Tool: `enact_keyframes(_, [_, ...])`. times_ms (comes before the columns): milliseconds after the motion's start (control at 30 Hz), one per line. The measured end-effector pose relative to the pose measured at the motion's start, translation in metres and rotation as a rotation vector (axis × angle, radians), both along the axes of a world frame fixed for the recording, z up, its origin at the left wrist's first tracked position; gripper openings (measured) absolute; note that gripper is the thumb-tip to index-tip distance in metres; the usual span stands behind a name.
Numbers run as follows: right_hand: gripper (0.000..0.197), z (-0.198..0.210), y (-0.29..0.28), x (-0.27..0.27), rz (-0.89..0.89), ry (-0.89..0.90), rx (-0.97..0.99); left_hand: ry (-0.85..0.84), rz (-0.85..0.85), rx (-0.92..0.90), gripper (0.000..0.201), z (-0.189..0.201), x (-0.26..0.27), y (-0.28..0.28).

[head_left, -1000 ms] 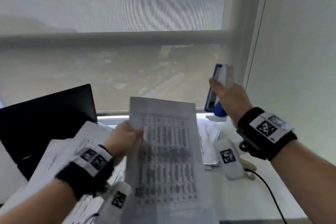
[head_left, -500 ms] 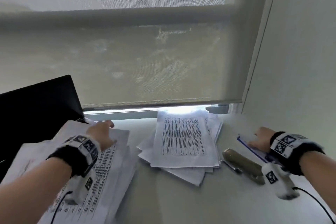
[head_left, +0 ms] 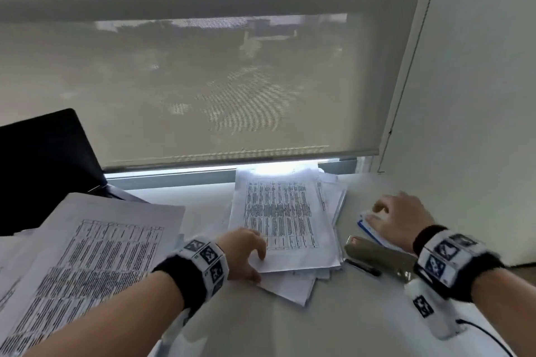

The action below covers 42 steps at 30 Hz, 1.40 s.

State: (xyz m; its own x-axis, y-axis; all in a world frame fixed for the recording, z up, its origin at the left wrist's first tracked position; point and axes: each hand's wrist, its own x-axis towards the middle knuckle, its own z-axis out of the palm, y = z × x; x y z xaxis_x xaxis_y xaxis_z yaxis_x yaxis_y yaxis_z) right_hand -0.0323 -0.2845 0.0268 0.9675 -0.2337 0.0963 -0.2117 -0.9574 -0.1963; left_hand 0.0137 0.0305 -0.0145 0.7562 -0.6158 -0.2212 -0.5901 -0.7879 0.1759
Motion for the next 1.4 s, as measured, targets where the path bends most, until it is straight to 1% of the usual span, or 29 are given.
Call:
enact_keyframes(33, [0.032,-0.001,0.004,-0.013,0.061,-0.005,-0.023,0.001,-0.007,-0.006,0.039,0.000,-0.001,0.002])
enact_keyframes(100, [0.034,-0.008,0.011,-0.040,0.158,0.110,-0.140,-0.018,-0.013,-0.016,0.027,0.002,-0.003,0.004])
enact_keyframes(167, [0.044,-0.023,0.010,-0.053,0.158,0.185,-0.224,-0.082,-0.008,0.014,0.017,0.005,-0.006,0.002])
enact_keyframes(200, [0.047,-0.030,0.007,-0.057,0.129,0.181,-0.216,-0.129,0.007,0.060,0.019,0.007,-0.010,0.000])
enact_keyframes(267, [0.044,-0.034,0.005,-0.062,0.065,0.180,-0.128,-0.213,0.030,0.114,0.023,0.017,-0.020,-0.001])
enact_keyframes(333, [0.033,-0.038,0.003,-0.066,0.029,0.198,0.001,-0.252,0.010,0.045,0.021,0.031,-0.034,0.001])
enact_keyframes(400, [0.022,-0.038,0.001,-0.073,-0.010,0.214,0.136,-0.243,-0.021,-0.058,0.019,0.047,-0.056,0.008])
enact_keyframes(500, [0.019,-0.028,0.001,-0.085,-0.062,0.144,0.265,-0.253,-0.053,-0.074,0.020,0.066,-0.104,0.019])
enact_keyframes(533, [0.020,-0.022,0.002,-0.089,-0.066,0.101,0.312,-0.218,-0.064,-0.080,0.020,0.070,-0.121,0.021])
enact_keyframes(567, [0.022,-0.016,0.004,-0.094,-0.068,0.050,0.360,-0.141,-0.095,-0.108,0.020,0.072,-0.137,0.023])
enact_keyframes(633, [0.023,-0.004,0.007,-0.101,-0.076,-0.027,0.411,0.151,-0.145,-0.175,0.020,0.073,-0.159,0.023])
enact_keyframes(667, [0.024,0.001,0.009,-0.103,-0.084,-0.047,0.415,0.316,-0.130,-0.207,0.022,0.074,-0.165,0.023])
enact_keyframes(700, [0.026,0.007,0.011,-0.104,-0.087,-0.062,0.414,0.421,-0.082,-0.248,0.027,0.070,-0.166,0.023])
enact_keyframes(733, [0.028,0.012,0.014,-0.104,-0.084,-0.073,0.411,0.427,-0.023,-0.269,0.031,0.064,-0.165,0.022])
enact_keyframes(767, [0.031,0.018,0.018,-0.105,-0.075,-0.079,0.405,0.342,0.034,-0.237,0.035,0.054,-0.159,0.023])
enact_keyframes(800, [0.033,0.023,0.022,-0.106,-0.060,-0.079,0.397,0.221,0.074,-0.143,0.040,0.043,-0.154,0.024])
enact_keyframes(833, [0.034,0.029,0.028,-0.107,-0.035,-0.073,0.382,0.132,0.093,-0.002,0.049,0.032,-0.151,0.026])
enact_keyframes(867, [0.034,0.033,0.035,-0.108,-0.003,-0.051,0.360,0.103,0.102,0.119,0.058,0.024,-0.151,0.026])
enact_keyframes(900, [0.032,0.035,0.042,-0.109,0.046,-0.019,0.336,0.114,0.094,0.185,0.066,0.017,-0.152,0.026])
enact_keyframes(933, [0.029,0.036,0.051,-0.110,0.099,0.022,0.319,0.136,0.075,0.201,0.069,0.014,-0.154,0.023])
enact_keyframes(967, [0.028,0.035,0.061,-0.110,0.150,0.069,0.308,0.154,0.054,0.181,0.067,0.014,-0.155,0.020])
enact_keyframes(1033, [0.027,0.027,0.081,-0.106,0.234,0.185,0.270,0.158,0.039,0.130,0.056,0.017,-0.154,0.015])
enact_keyframes(1133, [0.031,0.010,0.115,-0.096,0.287,0.329,0.200,0.063,0.124,0.117,0.054,0.023,-0.146,0.019])
enact_keyframes(1167, [0.032,0.005,0.125,-0.094,0.288,0.362,0.197,0.021,0.149,0.143,0.059,0.022,-0.140,0.023])
enact_keyframes(1200, [0.033,0.001,0.134,-0.090,0.289,0.386,0.195,-0.009,0.187,0.198,0.071,0.021,-0.135,0.027])
enact_keyframes(1267, [0.039,-0.005,0.149,-0.086,0.293,0.427,0.187,0.009,0.272,0.314,0.099,0.015,-0.124,0.037])
enact_keyframes(1300, [0.044,-0.006,0.154,-0.084,0.299,0.436,0.180,0.040,0.297,0.323,0.107,0.014,-0.121,0.041])
enact_keyframes(1367, [0.049,-0.009,0.163,-0.080,0.302,0.432,0.182,0.082,0.309,0.298,0.111,0.009,-0.117,0.045])
enact_keyframes(1400, [0.048,-0.011,0.168,-0.077,0.304,0.426,0.196,0.087,0.309,0.297,0.111,0.009,-0.117,0.046])
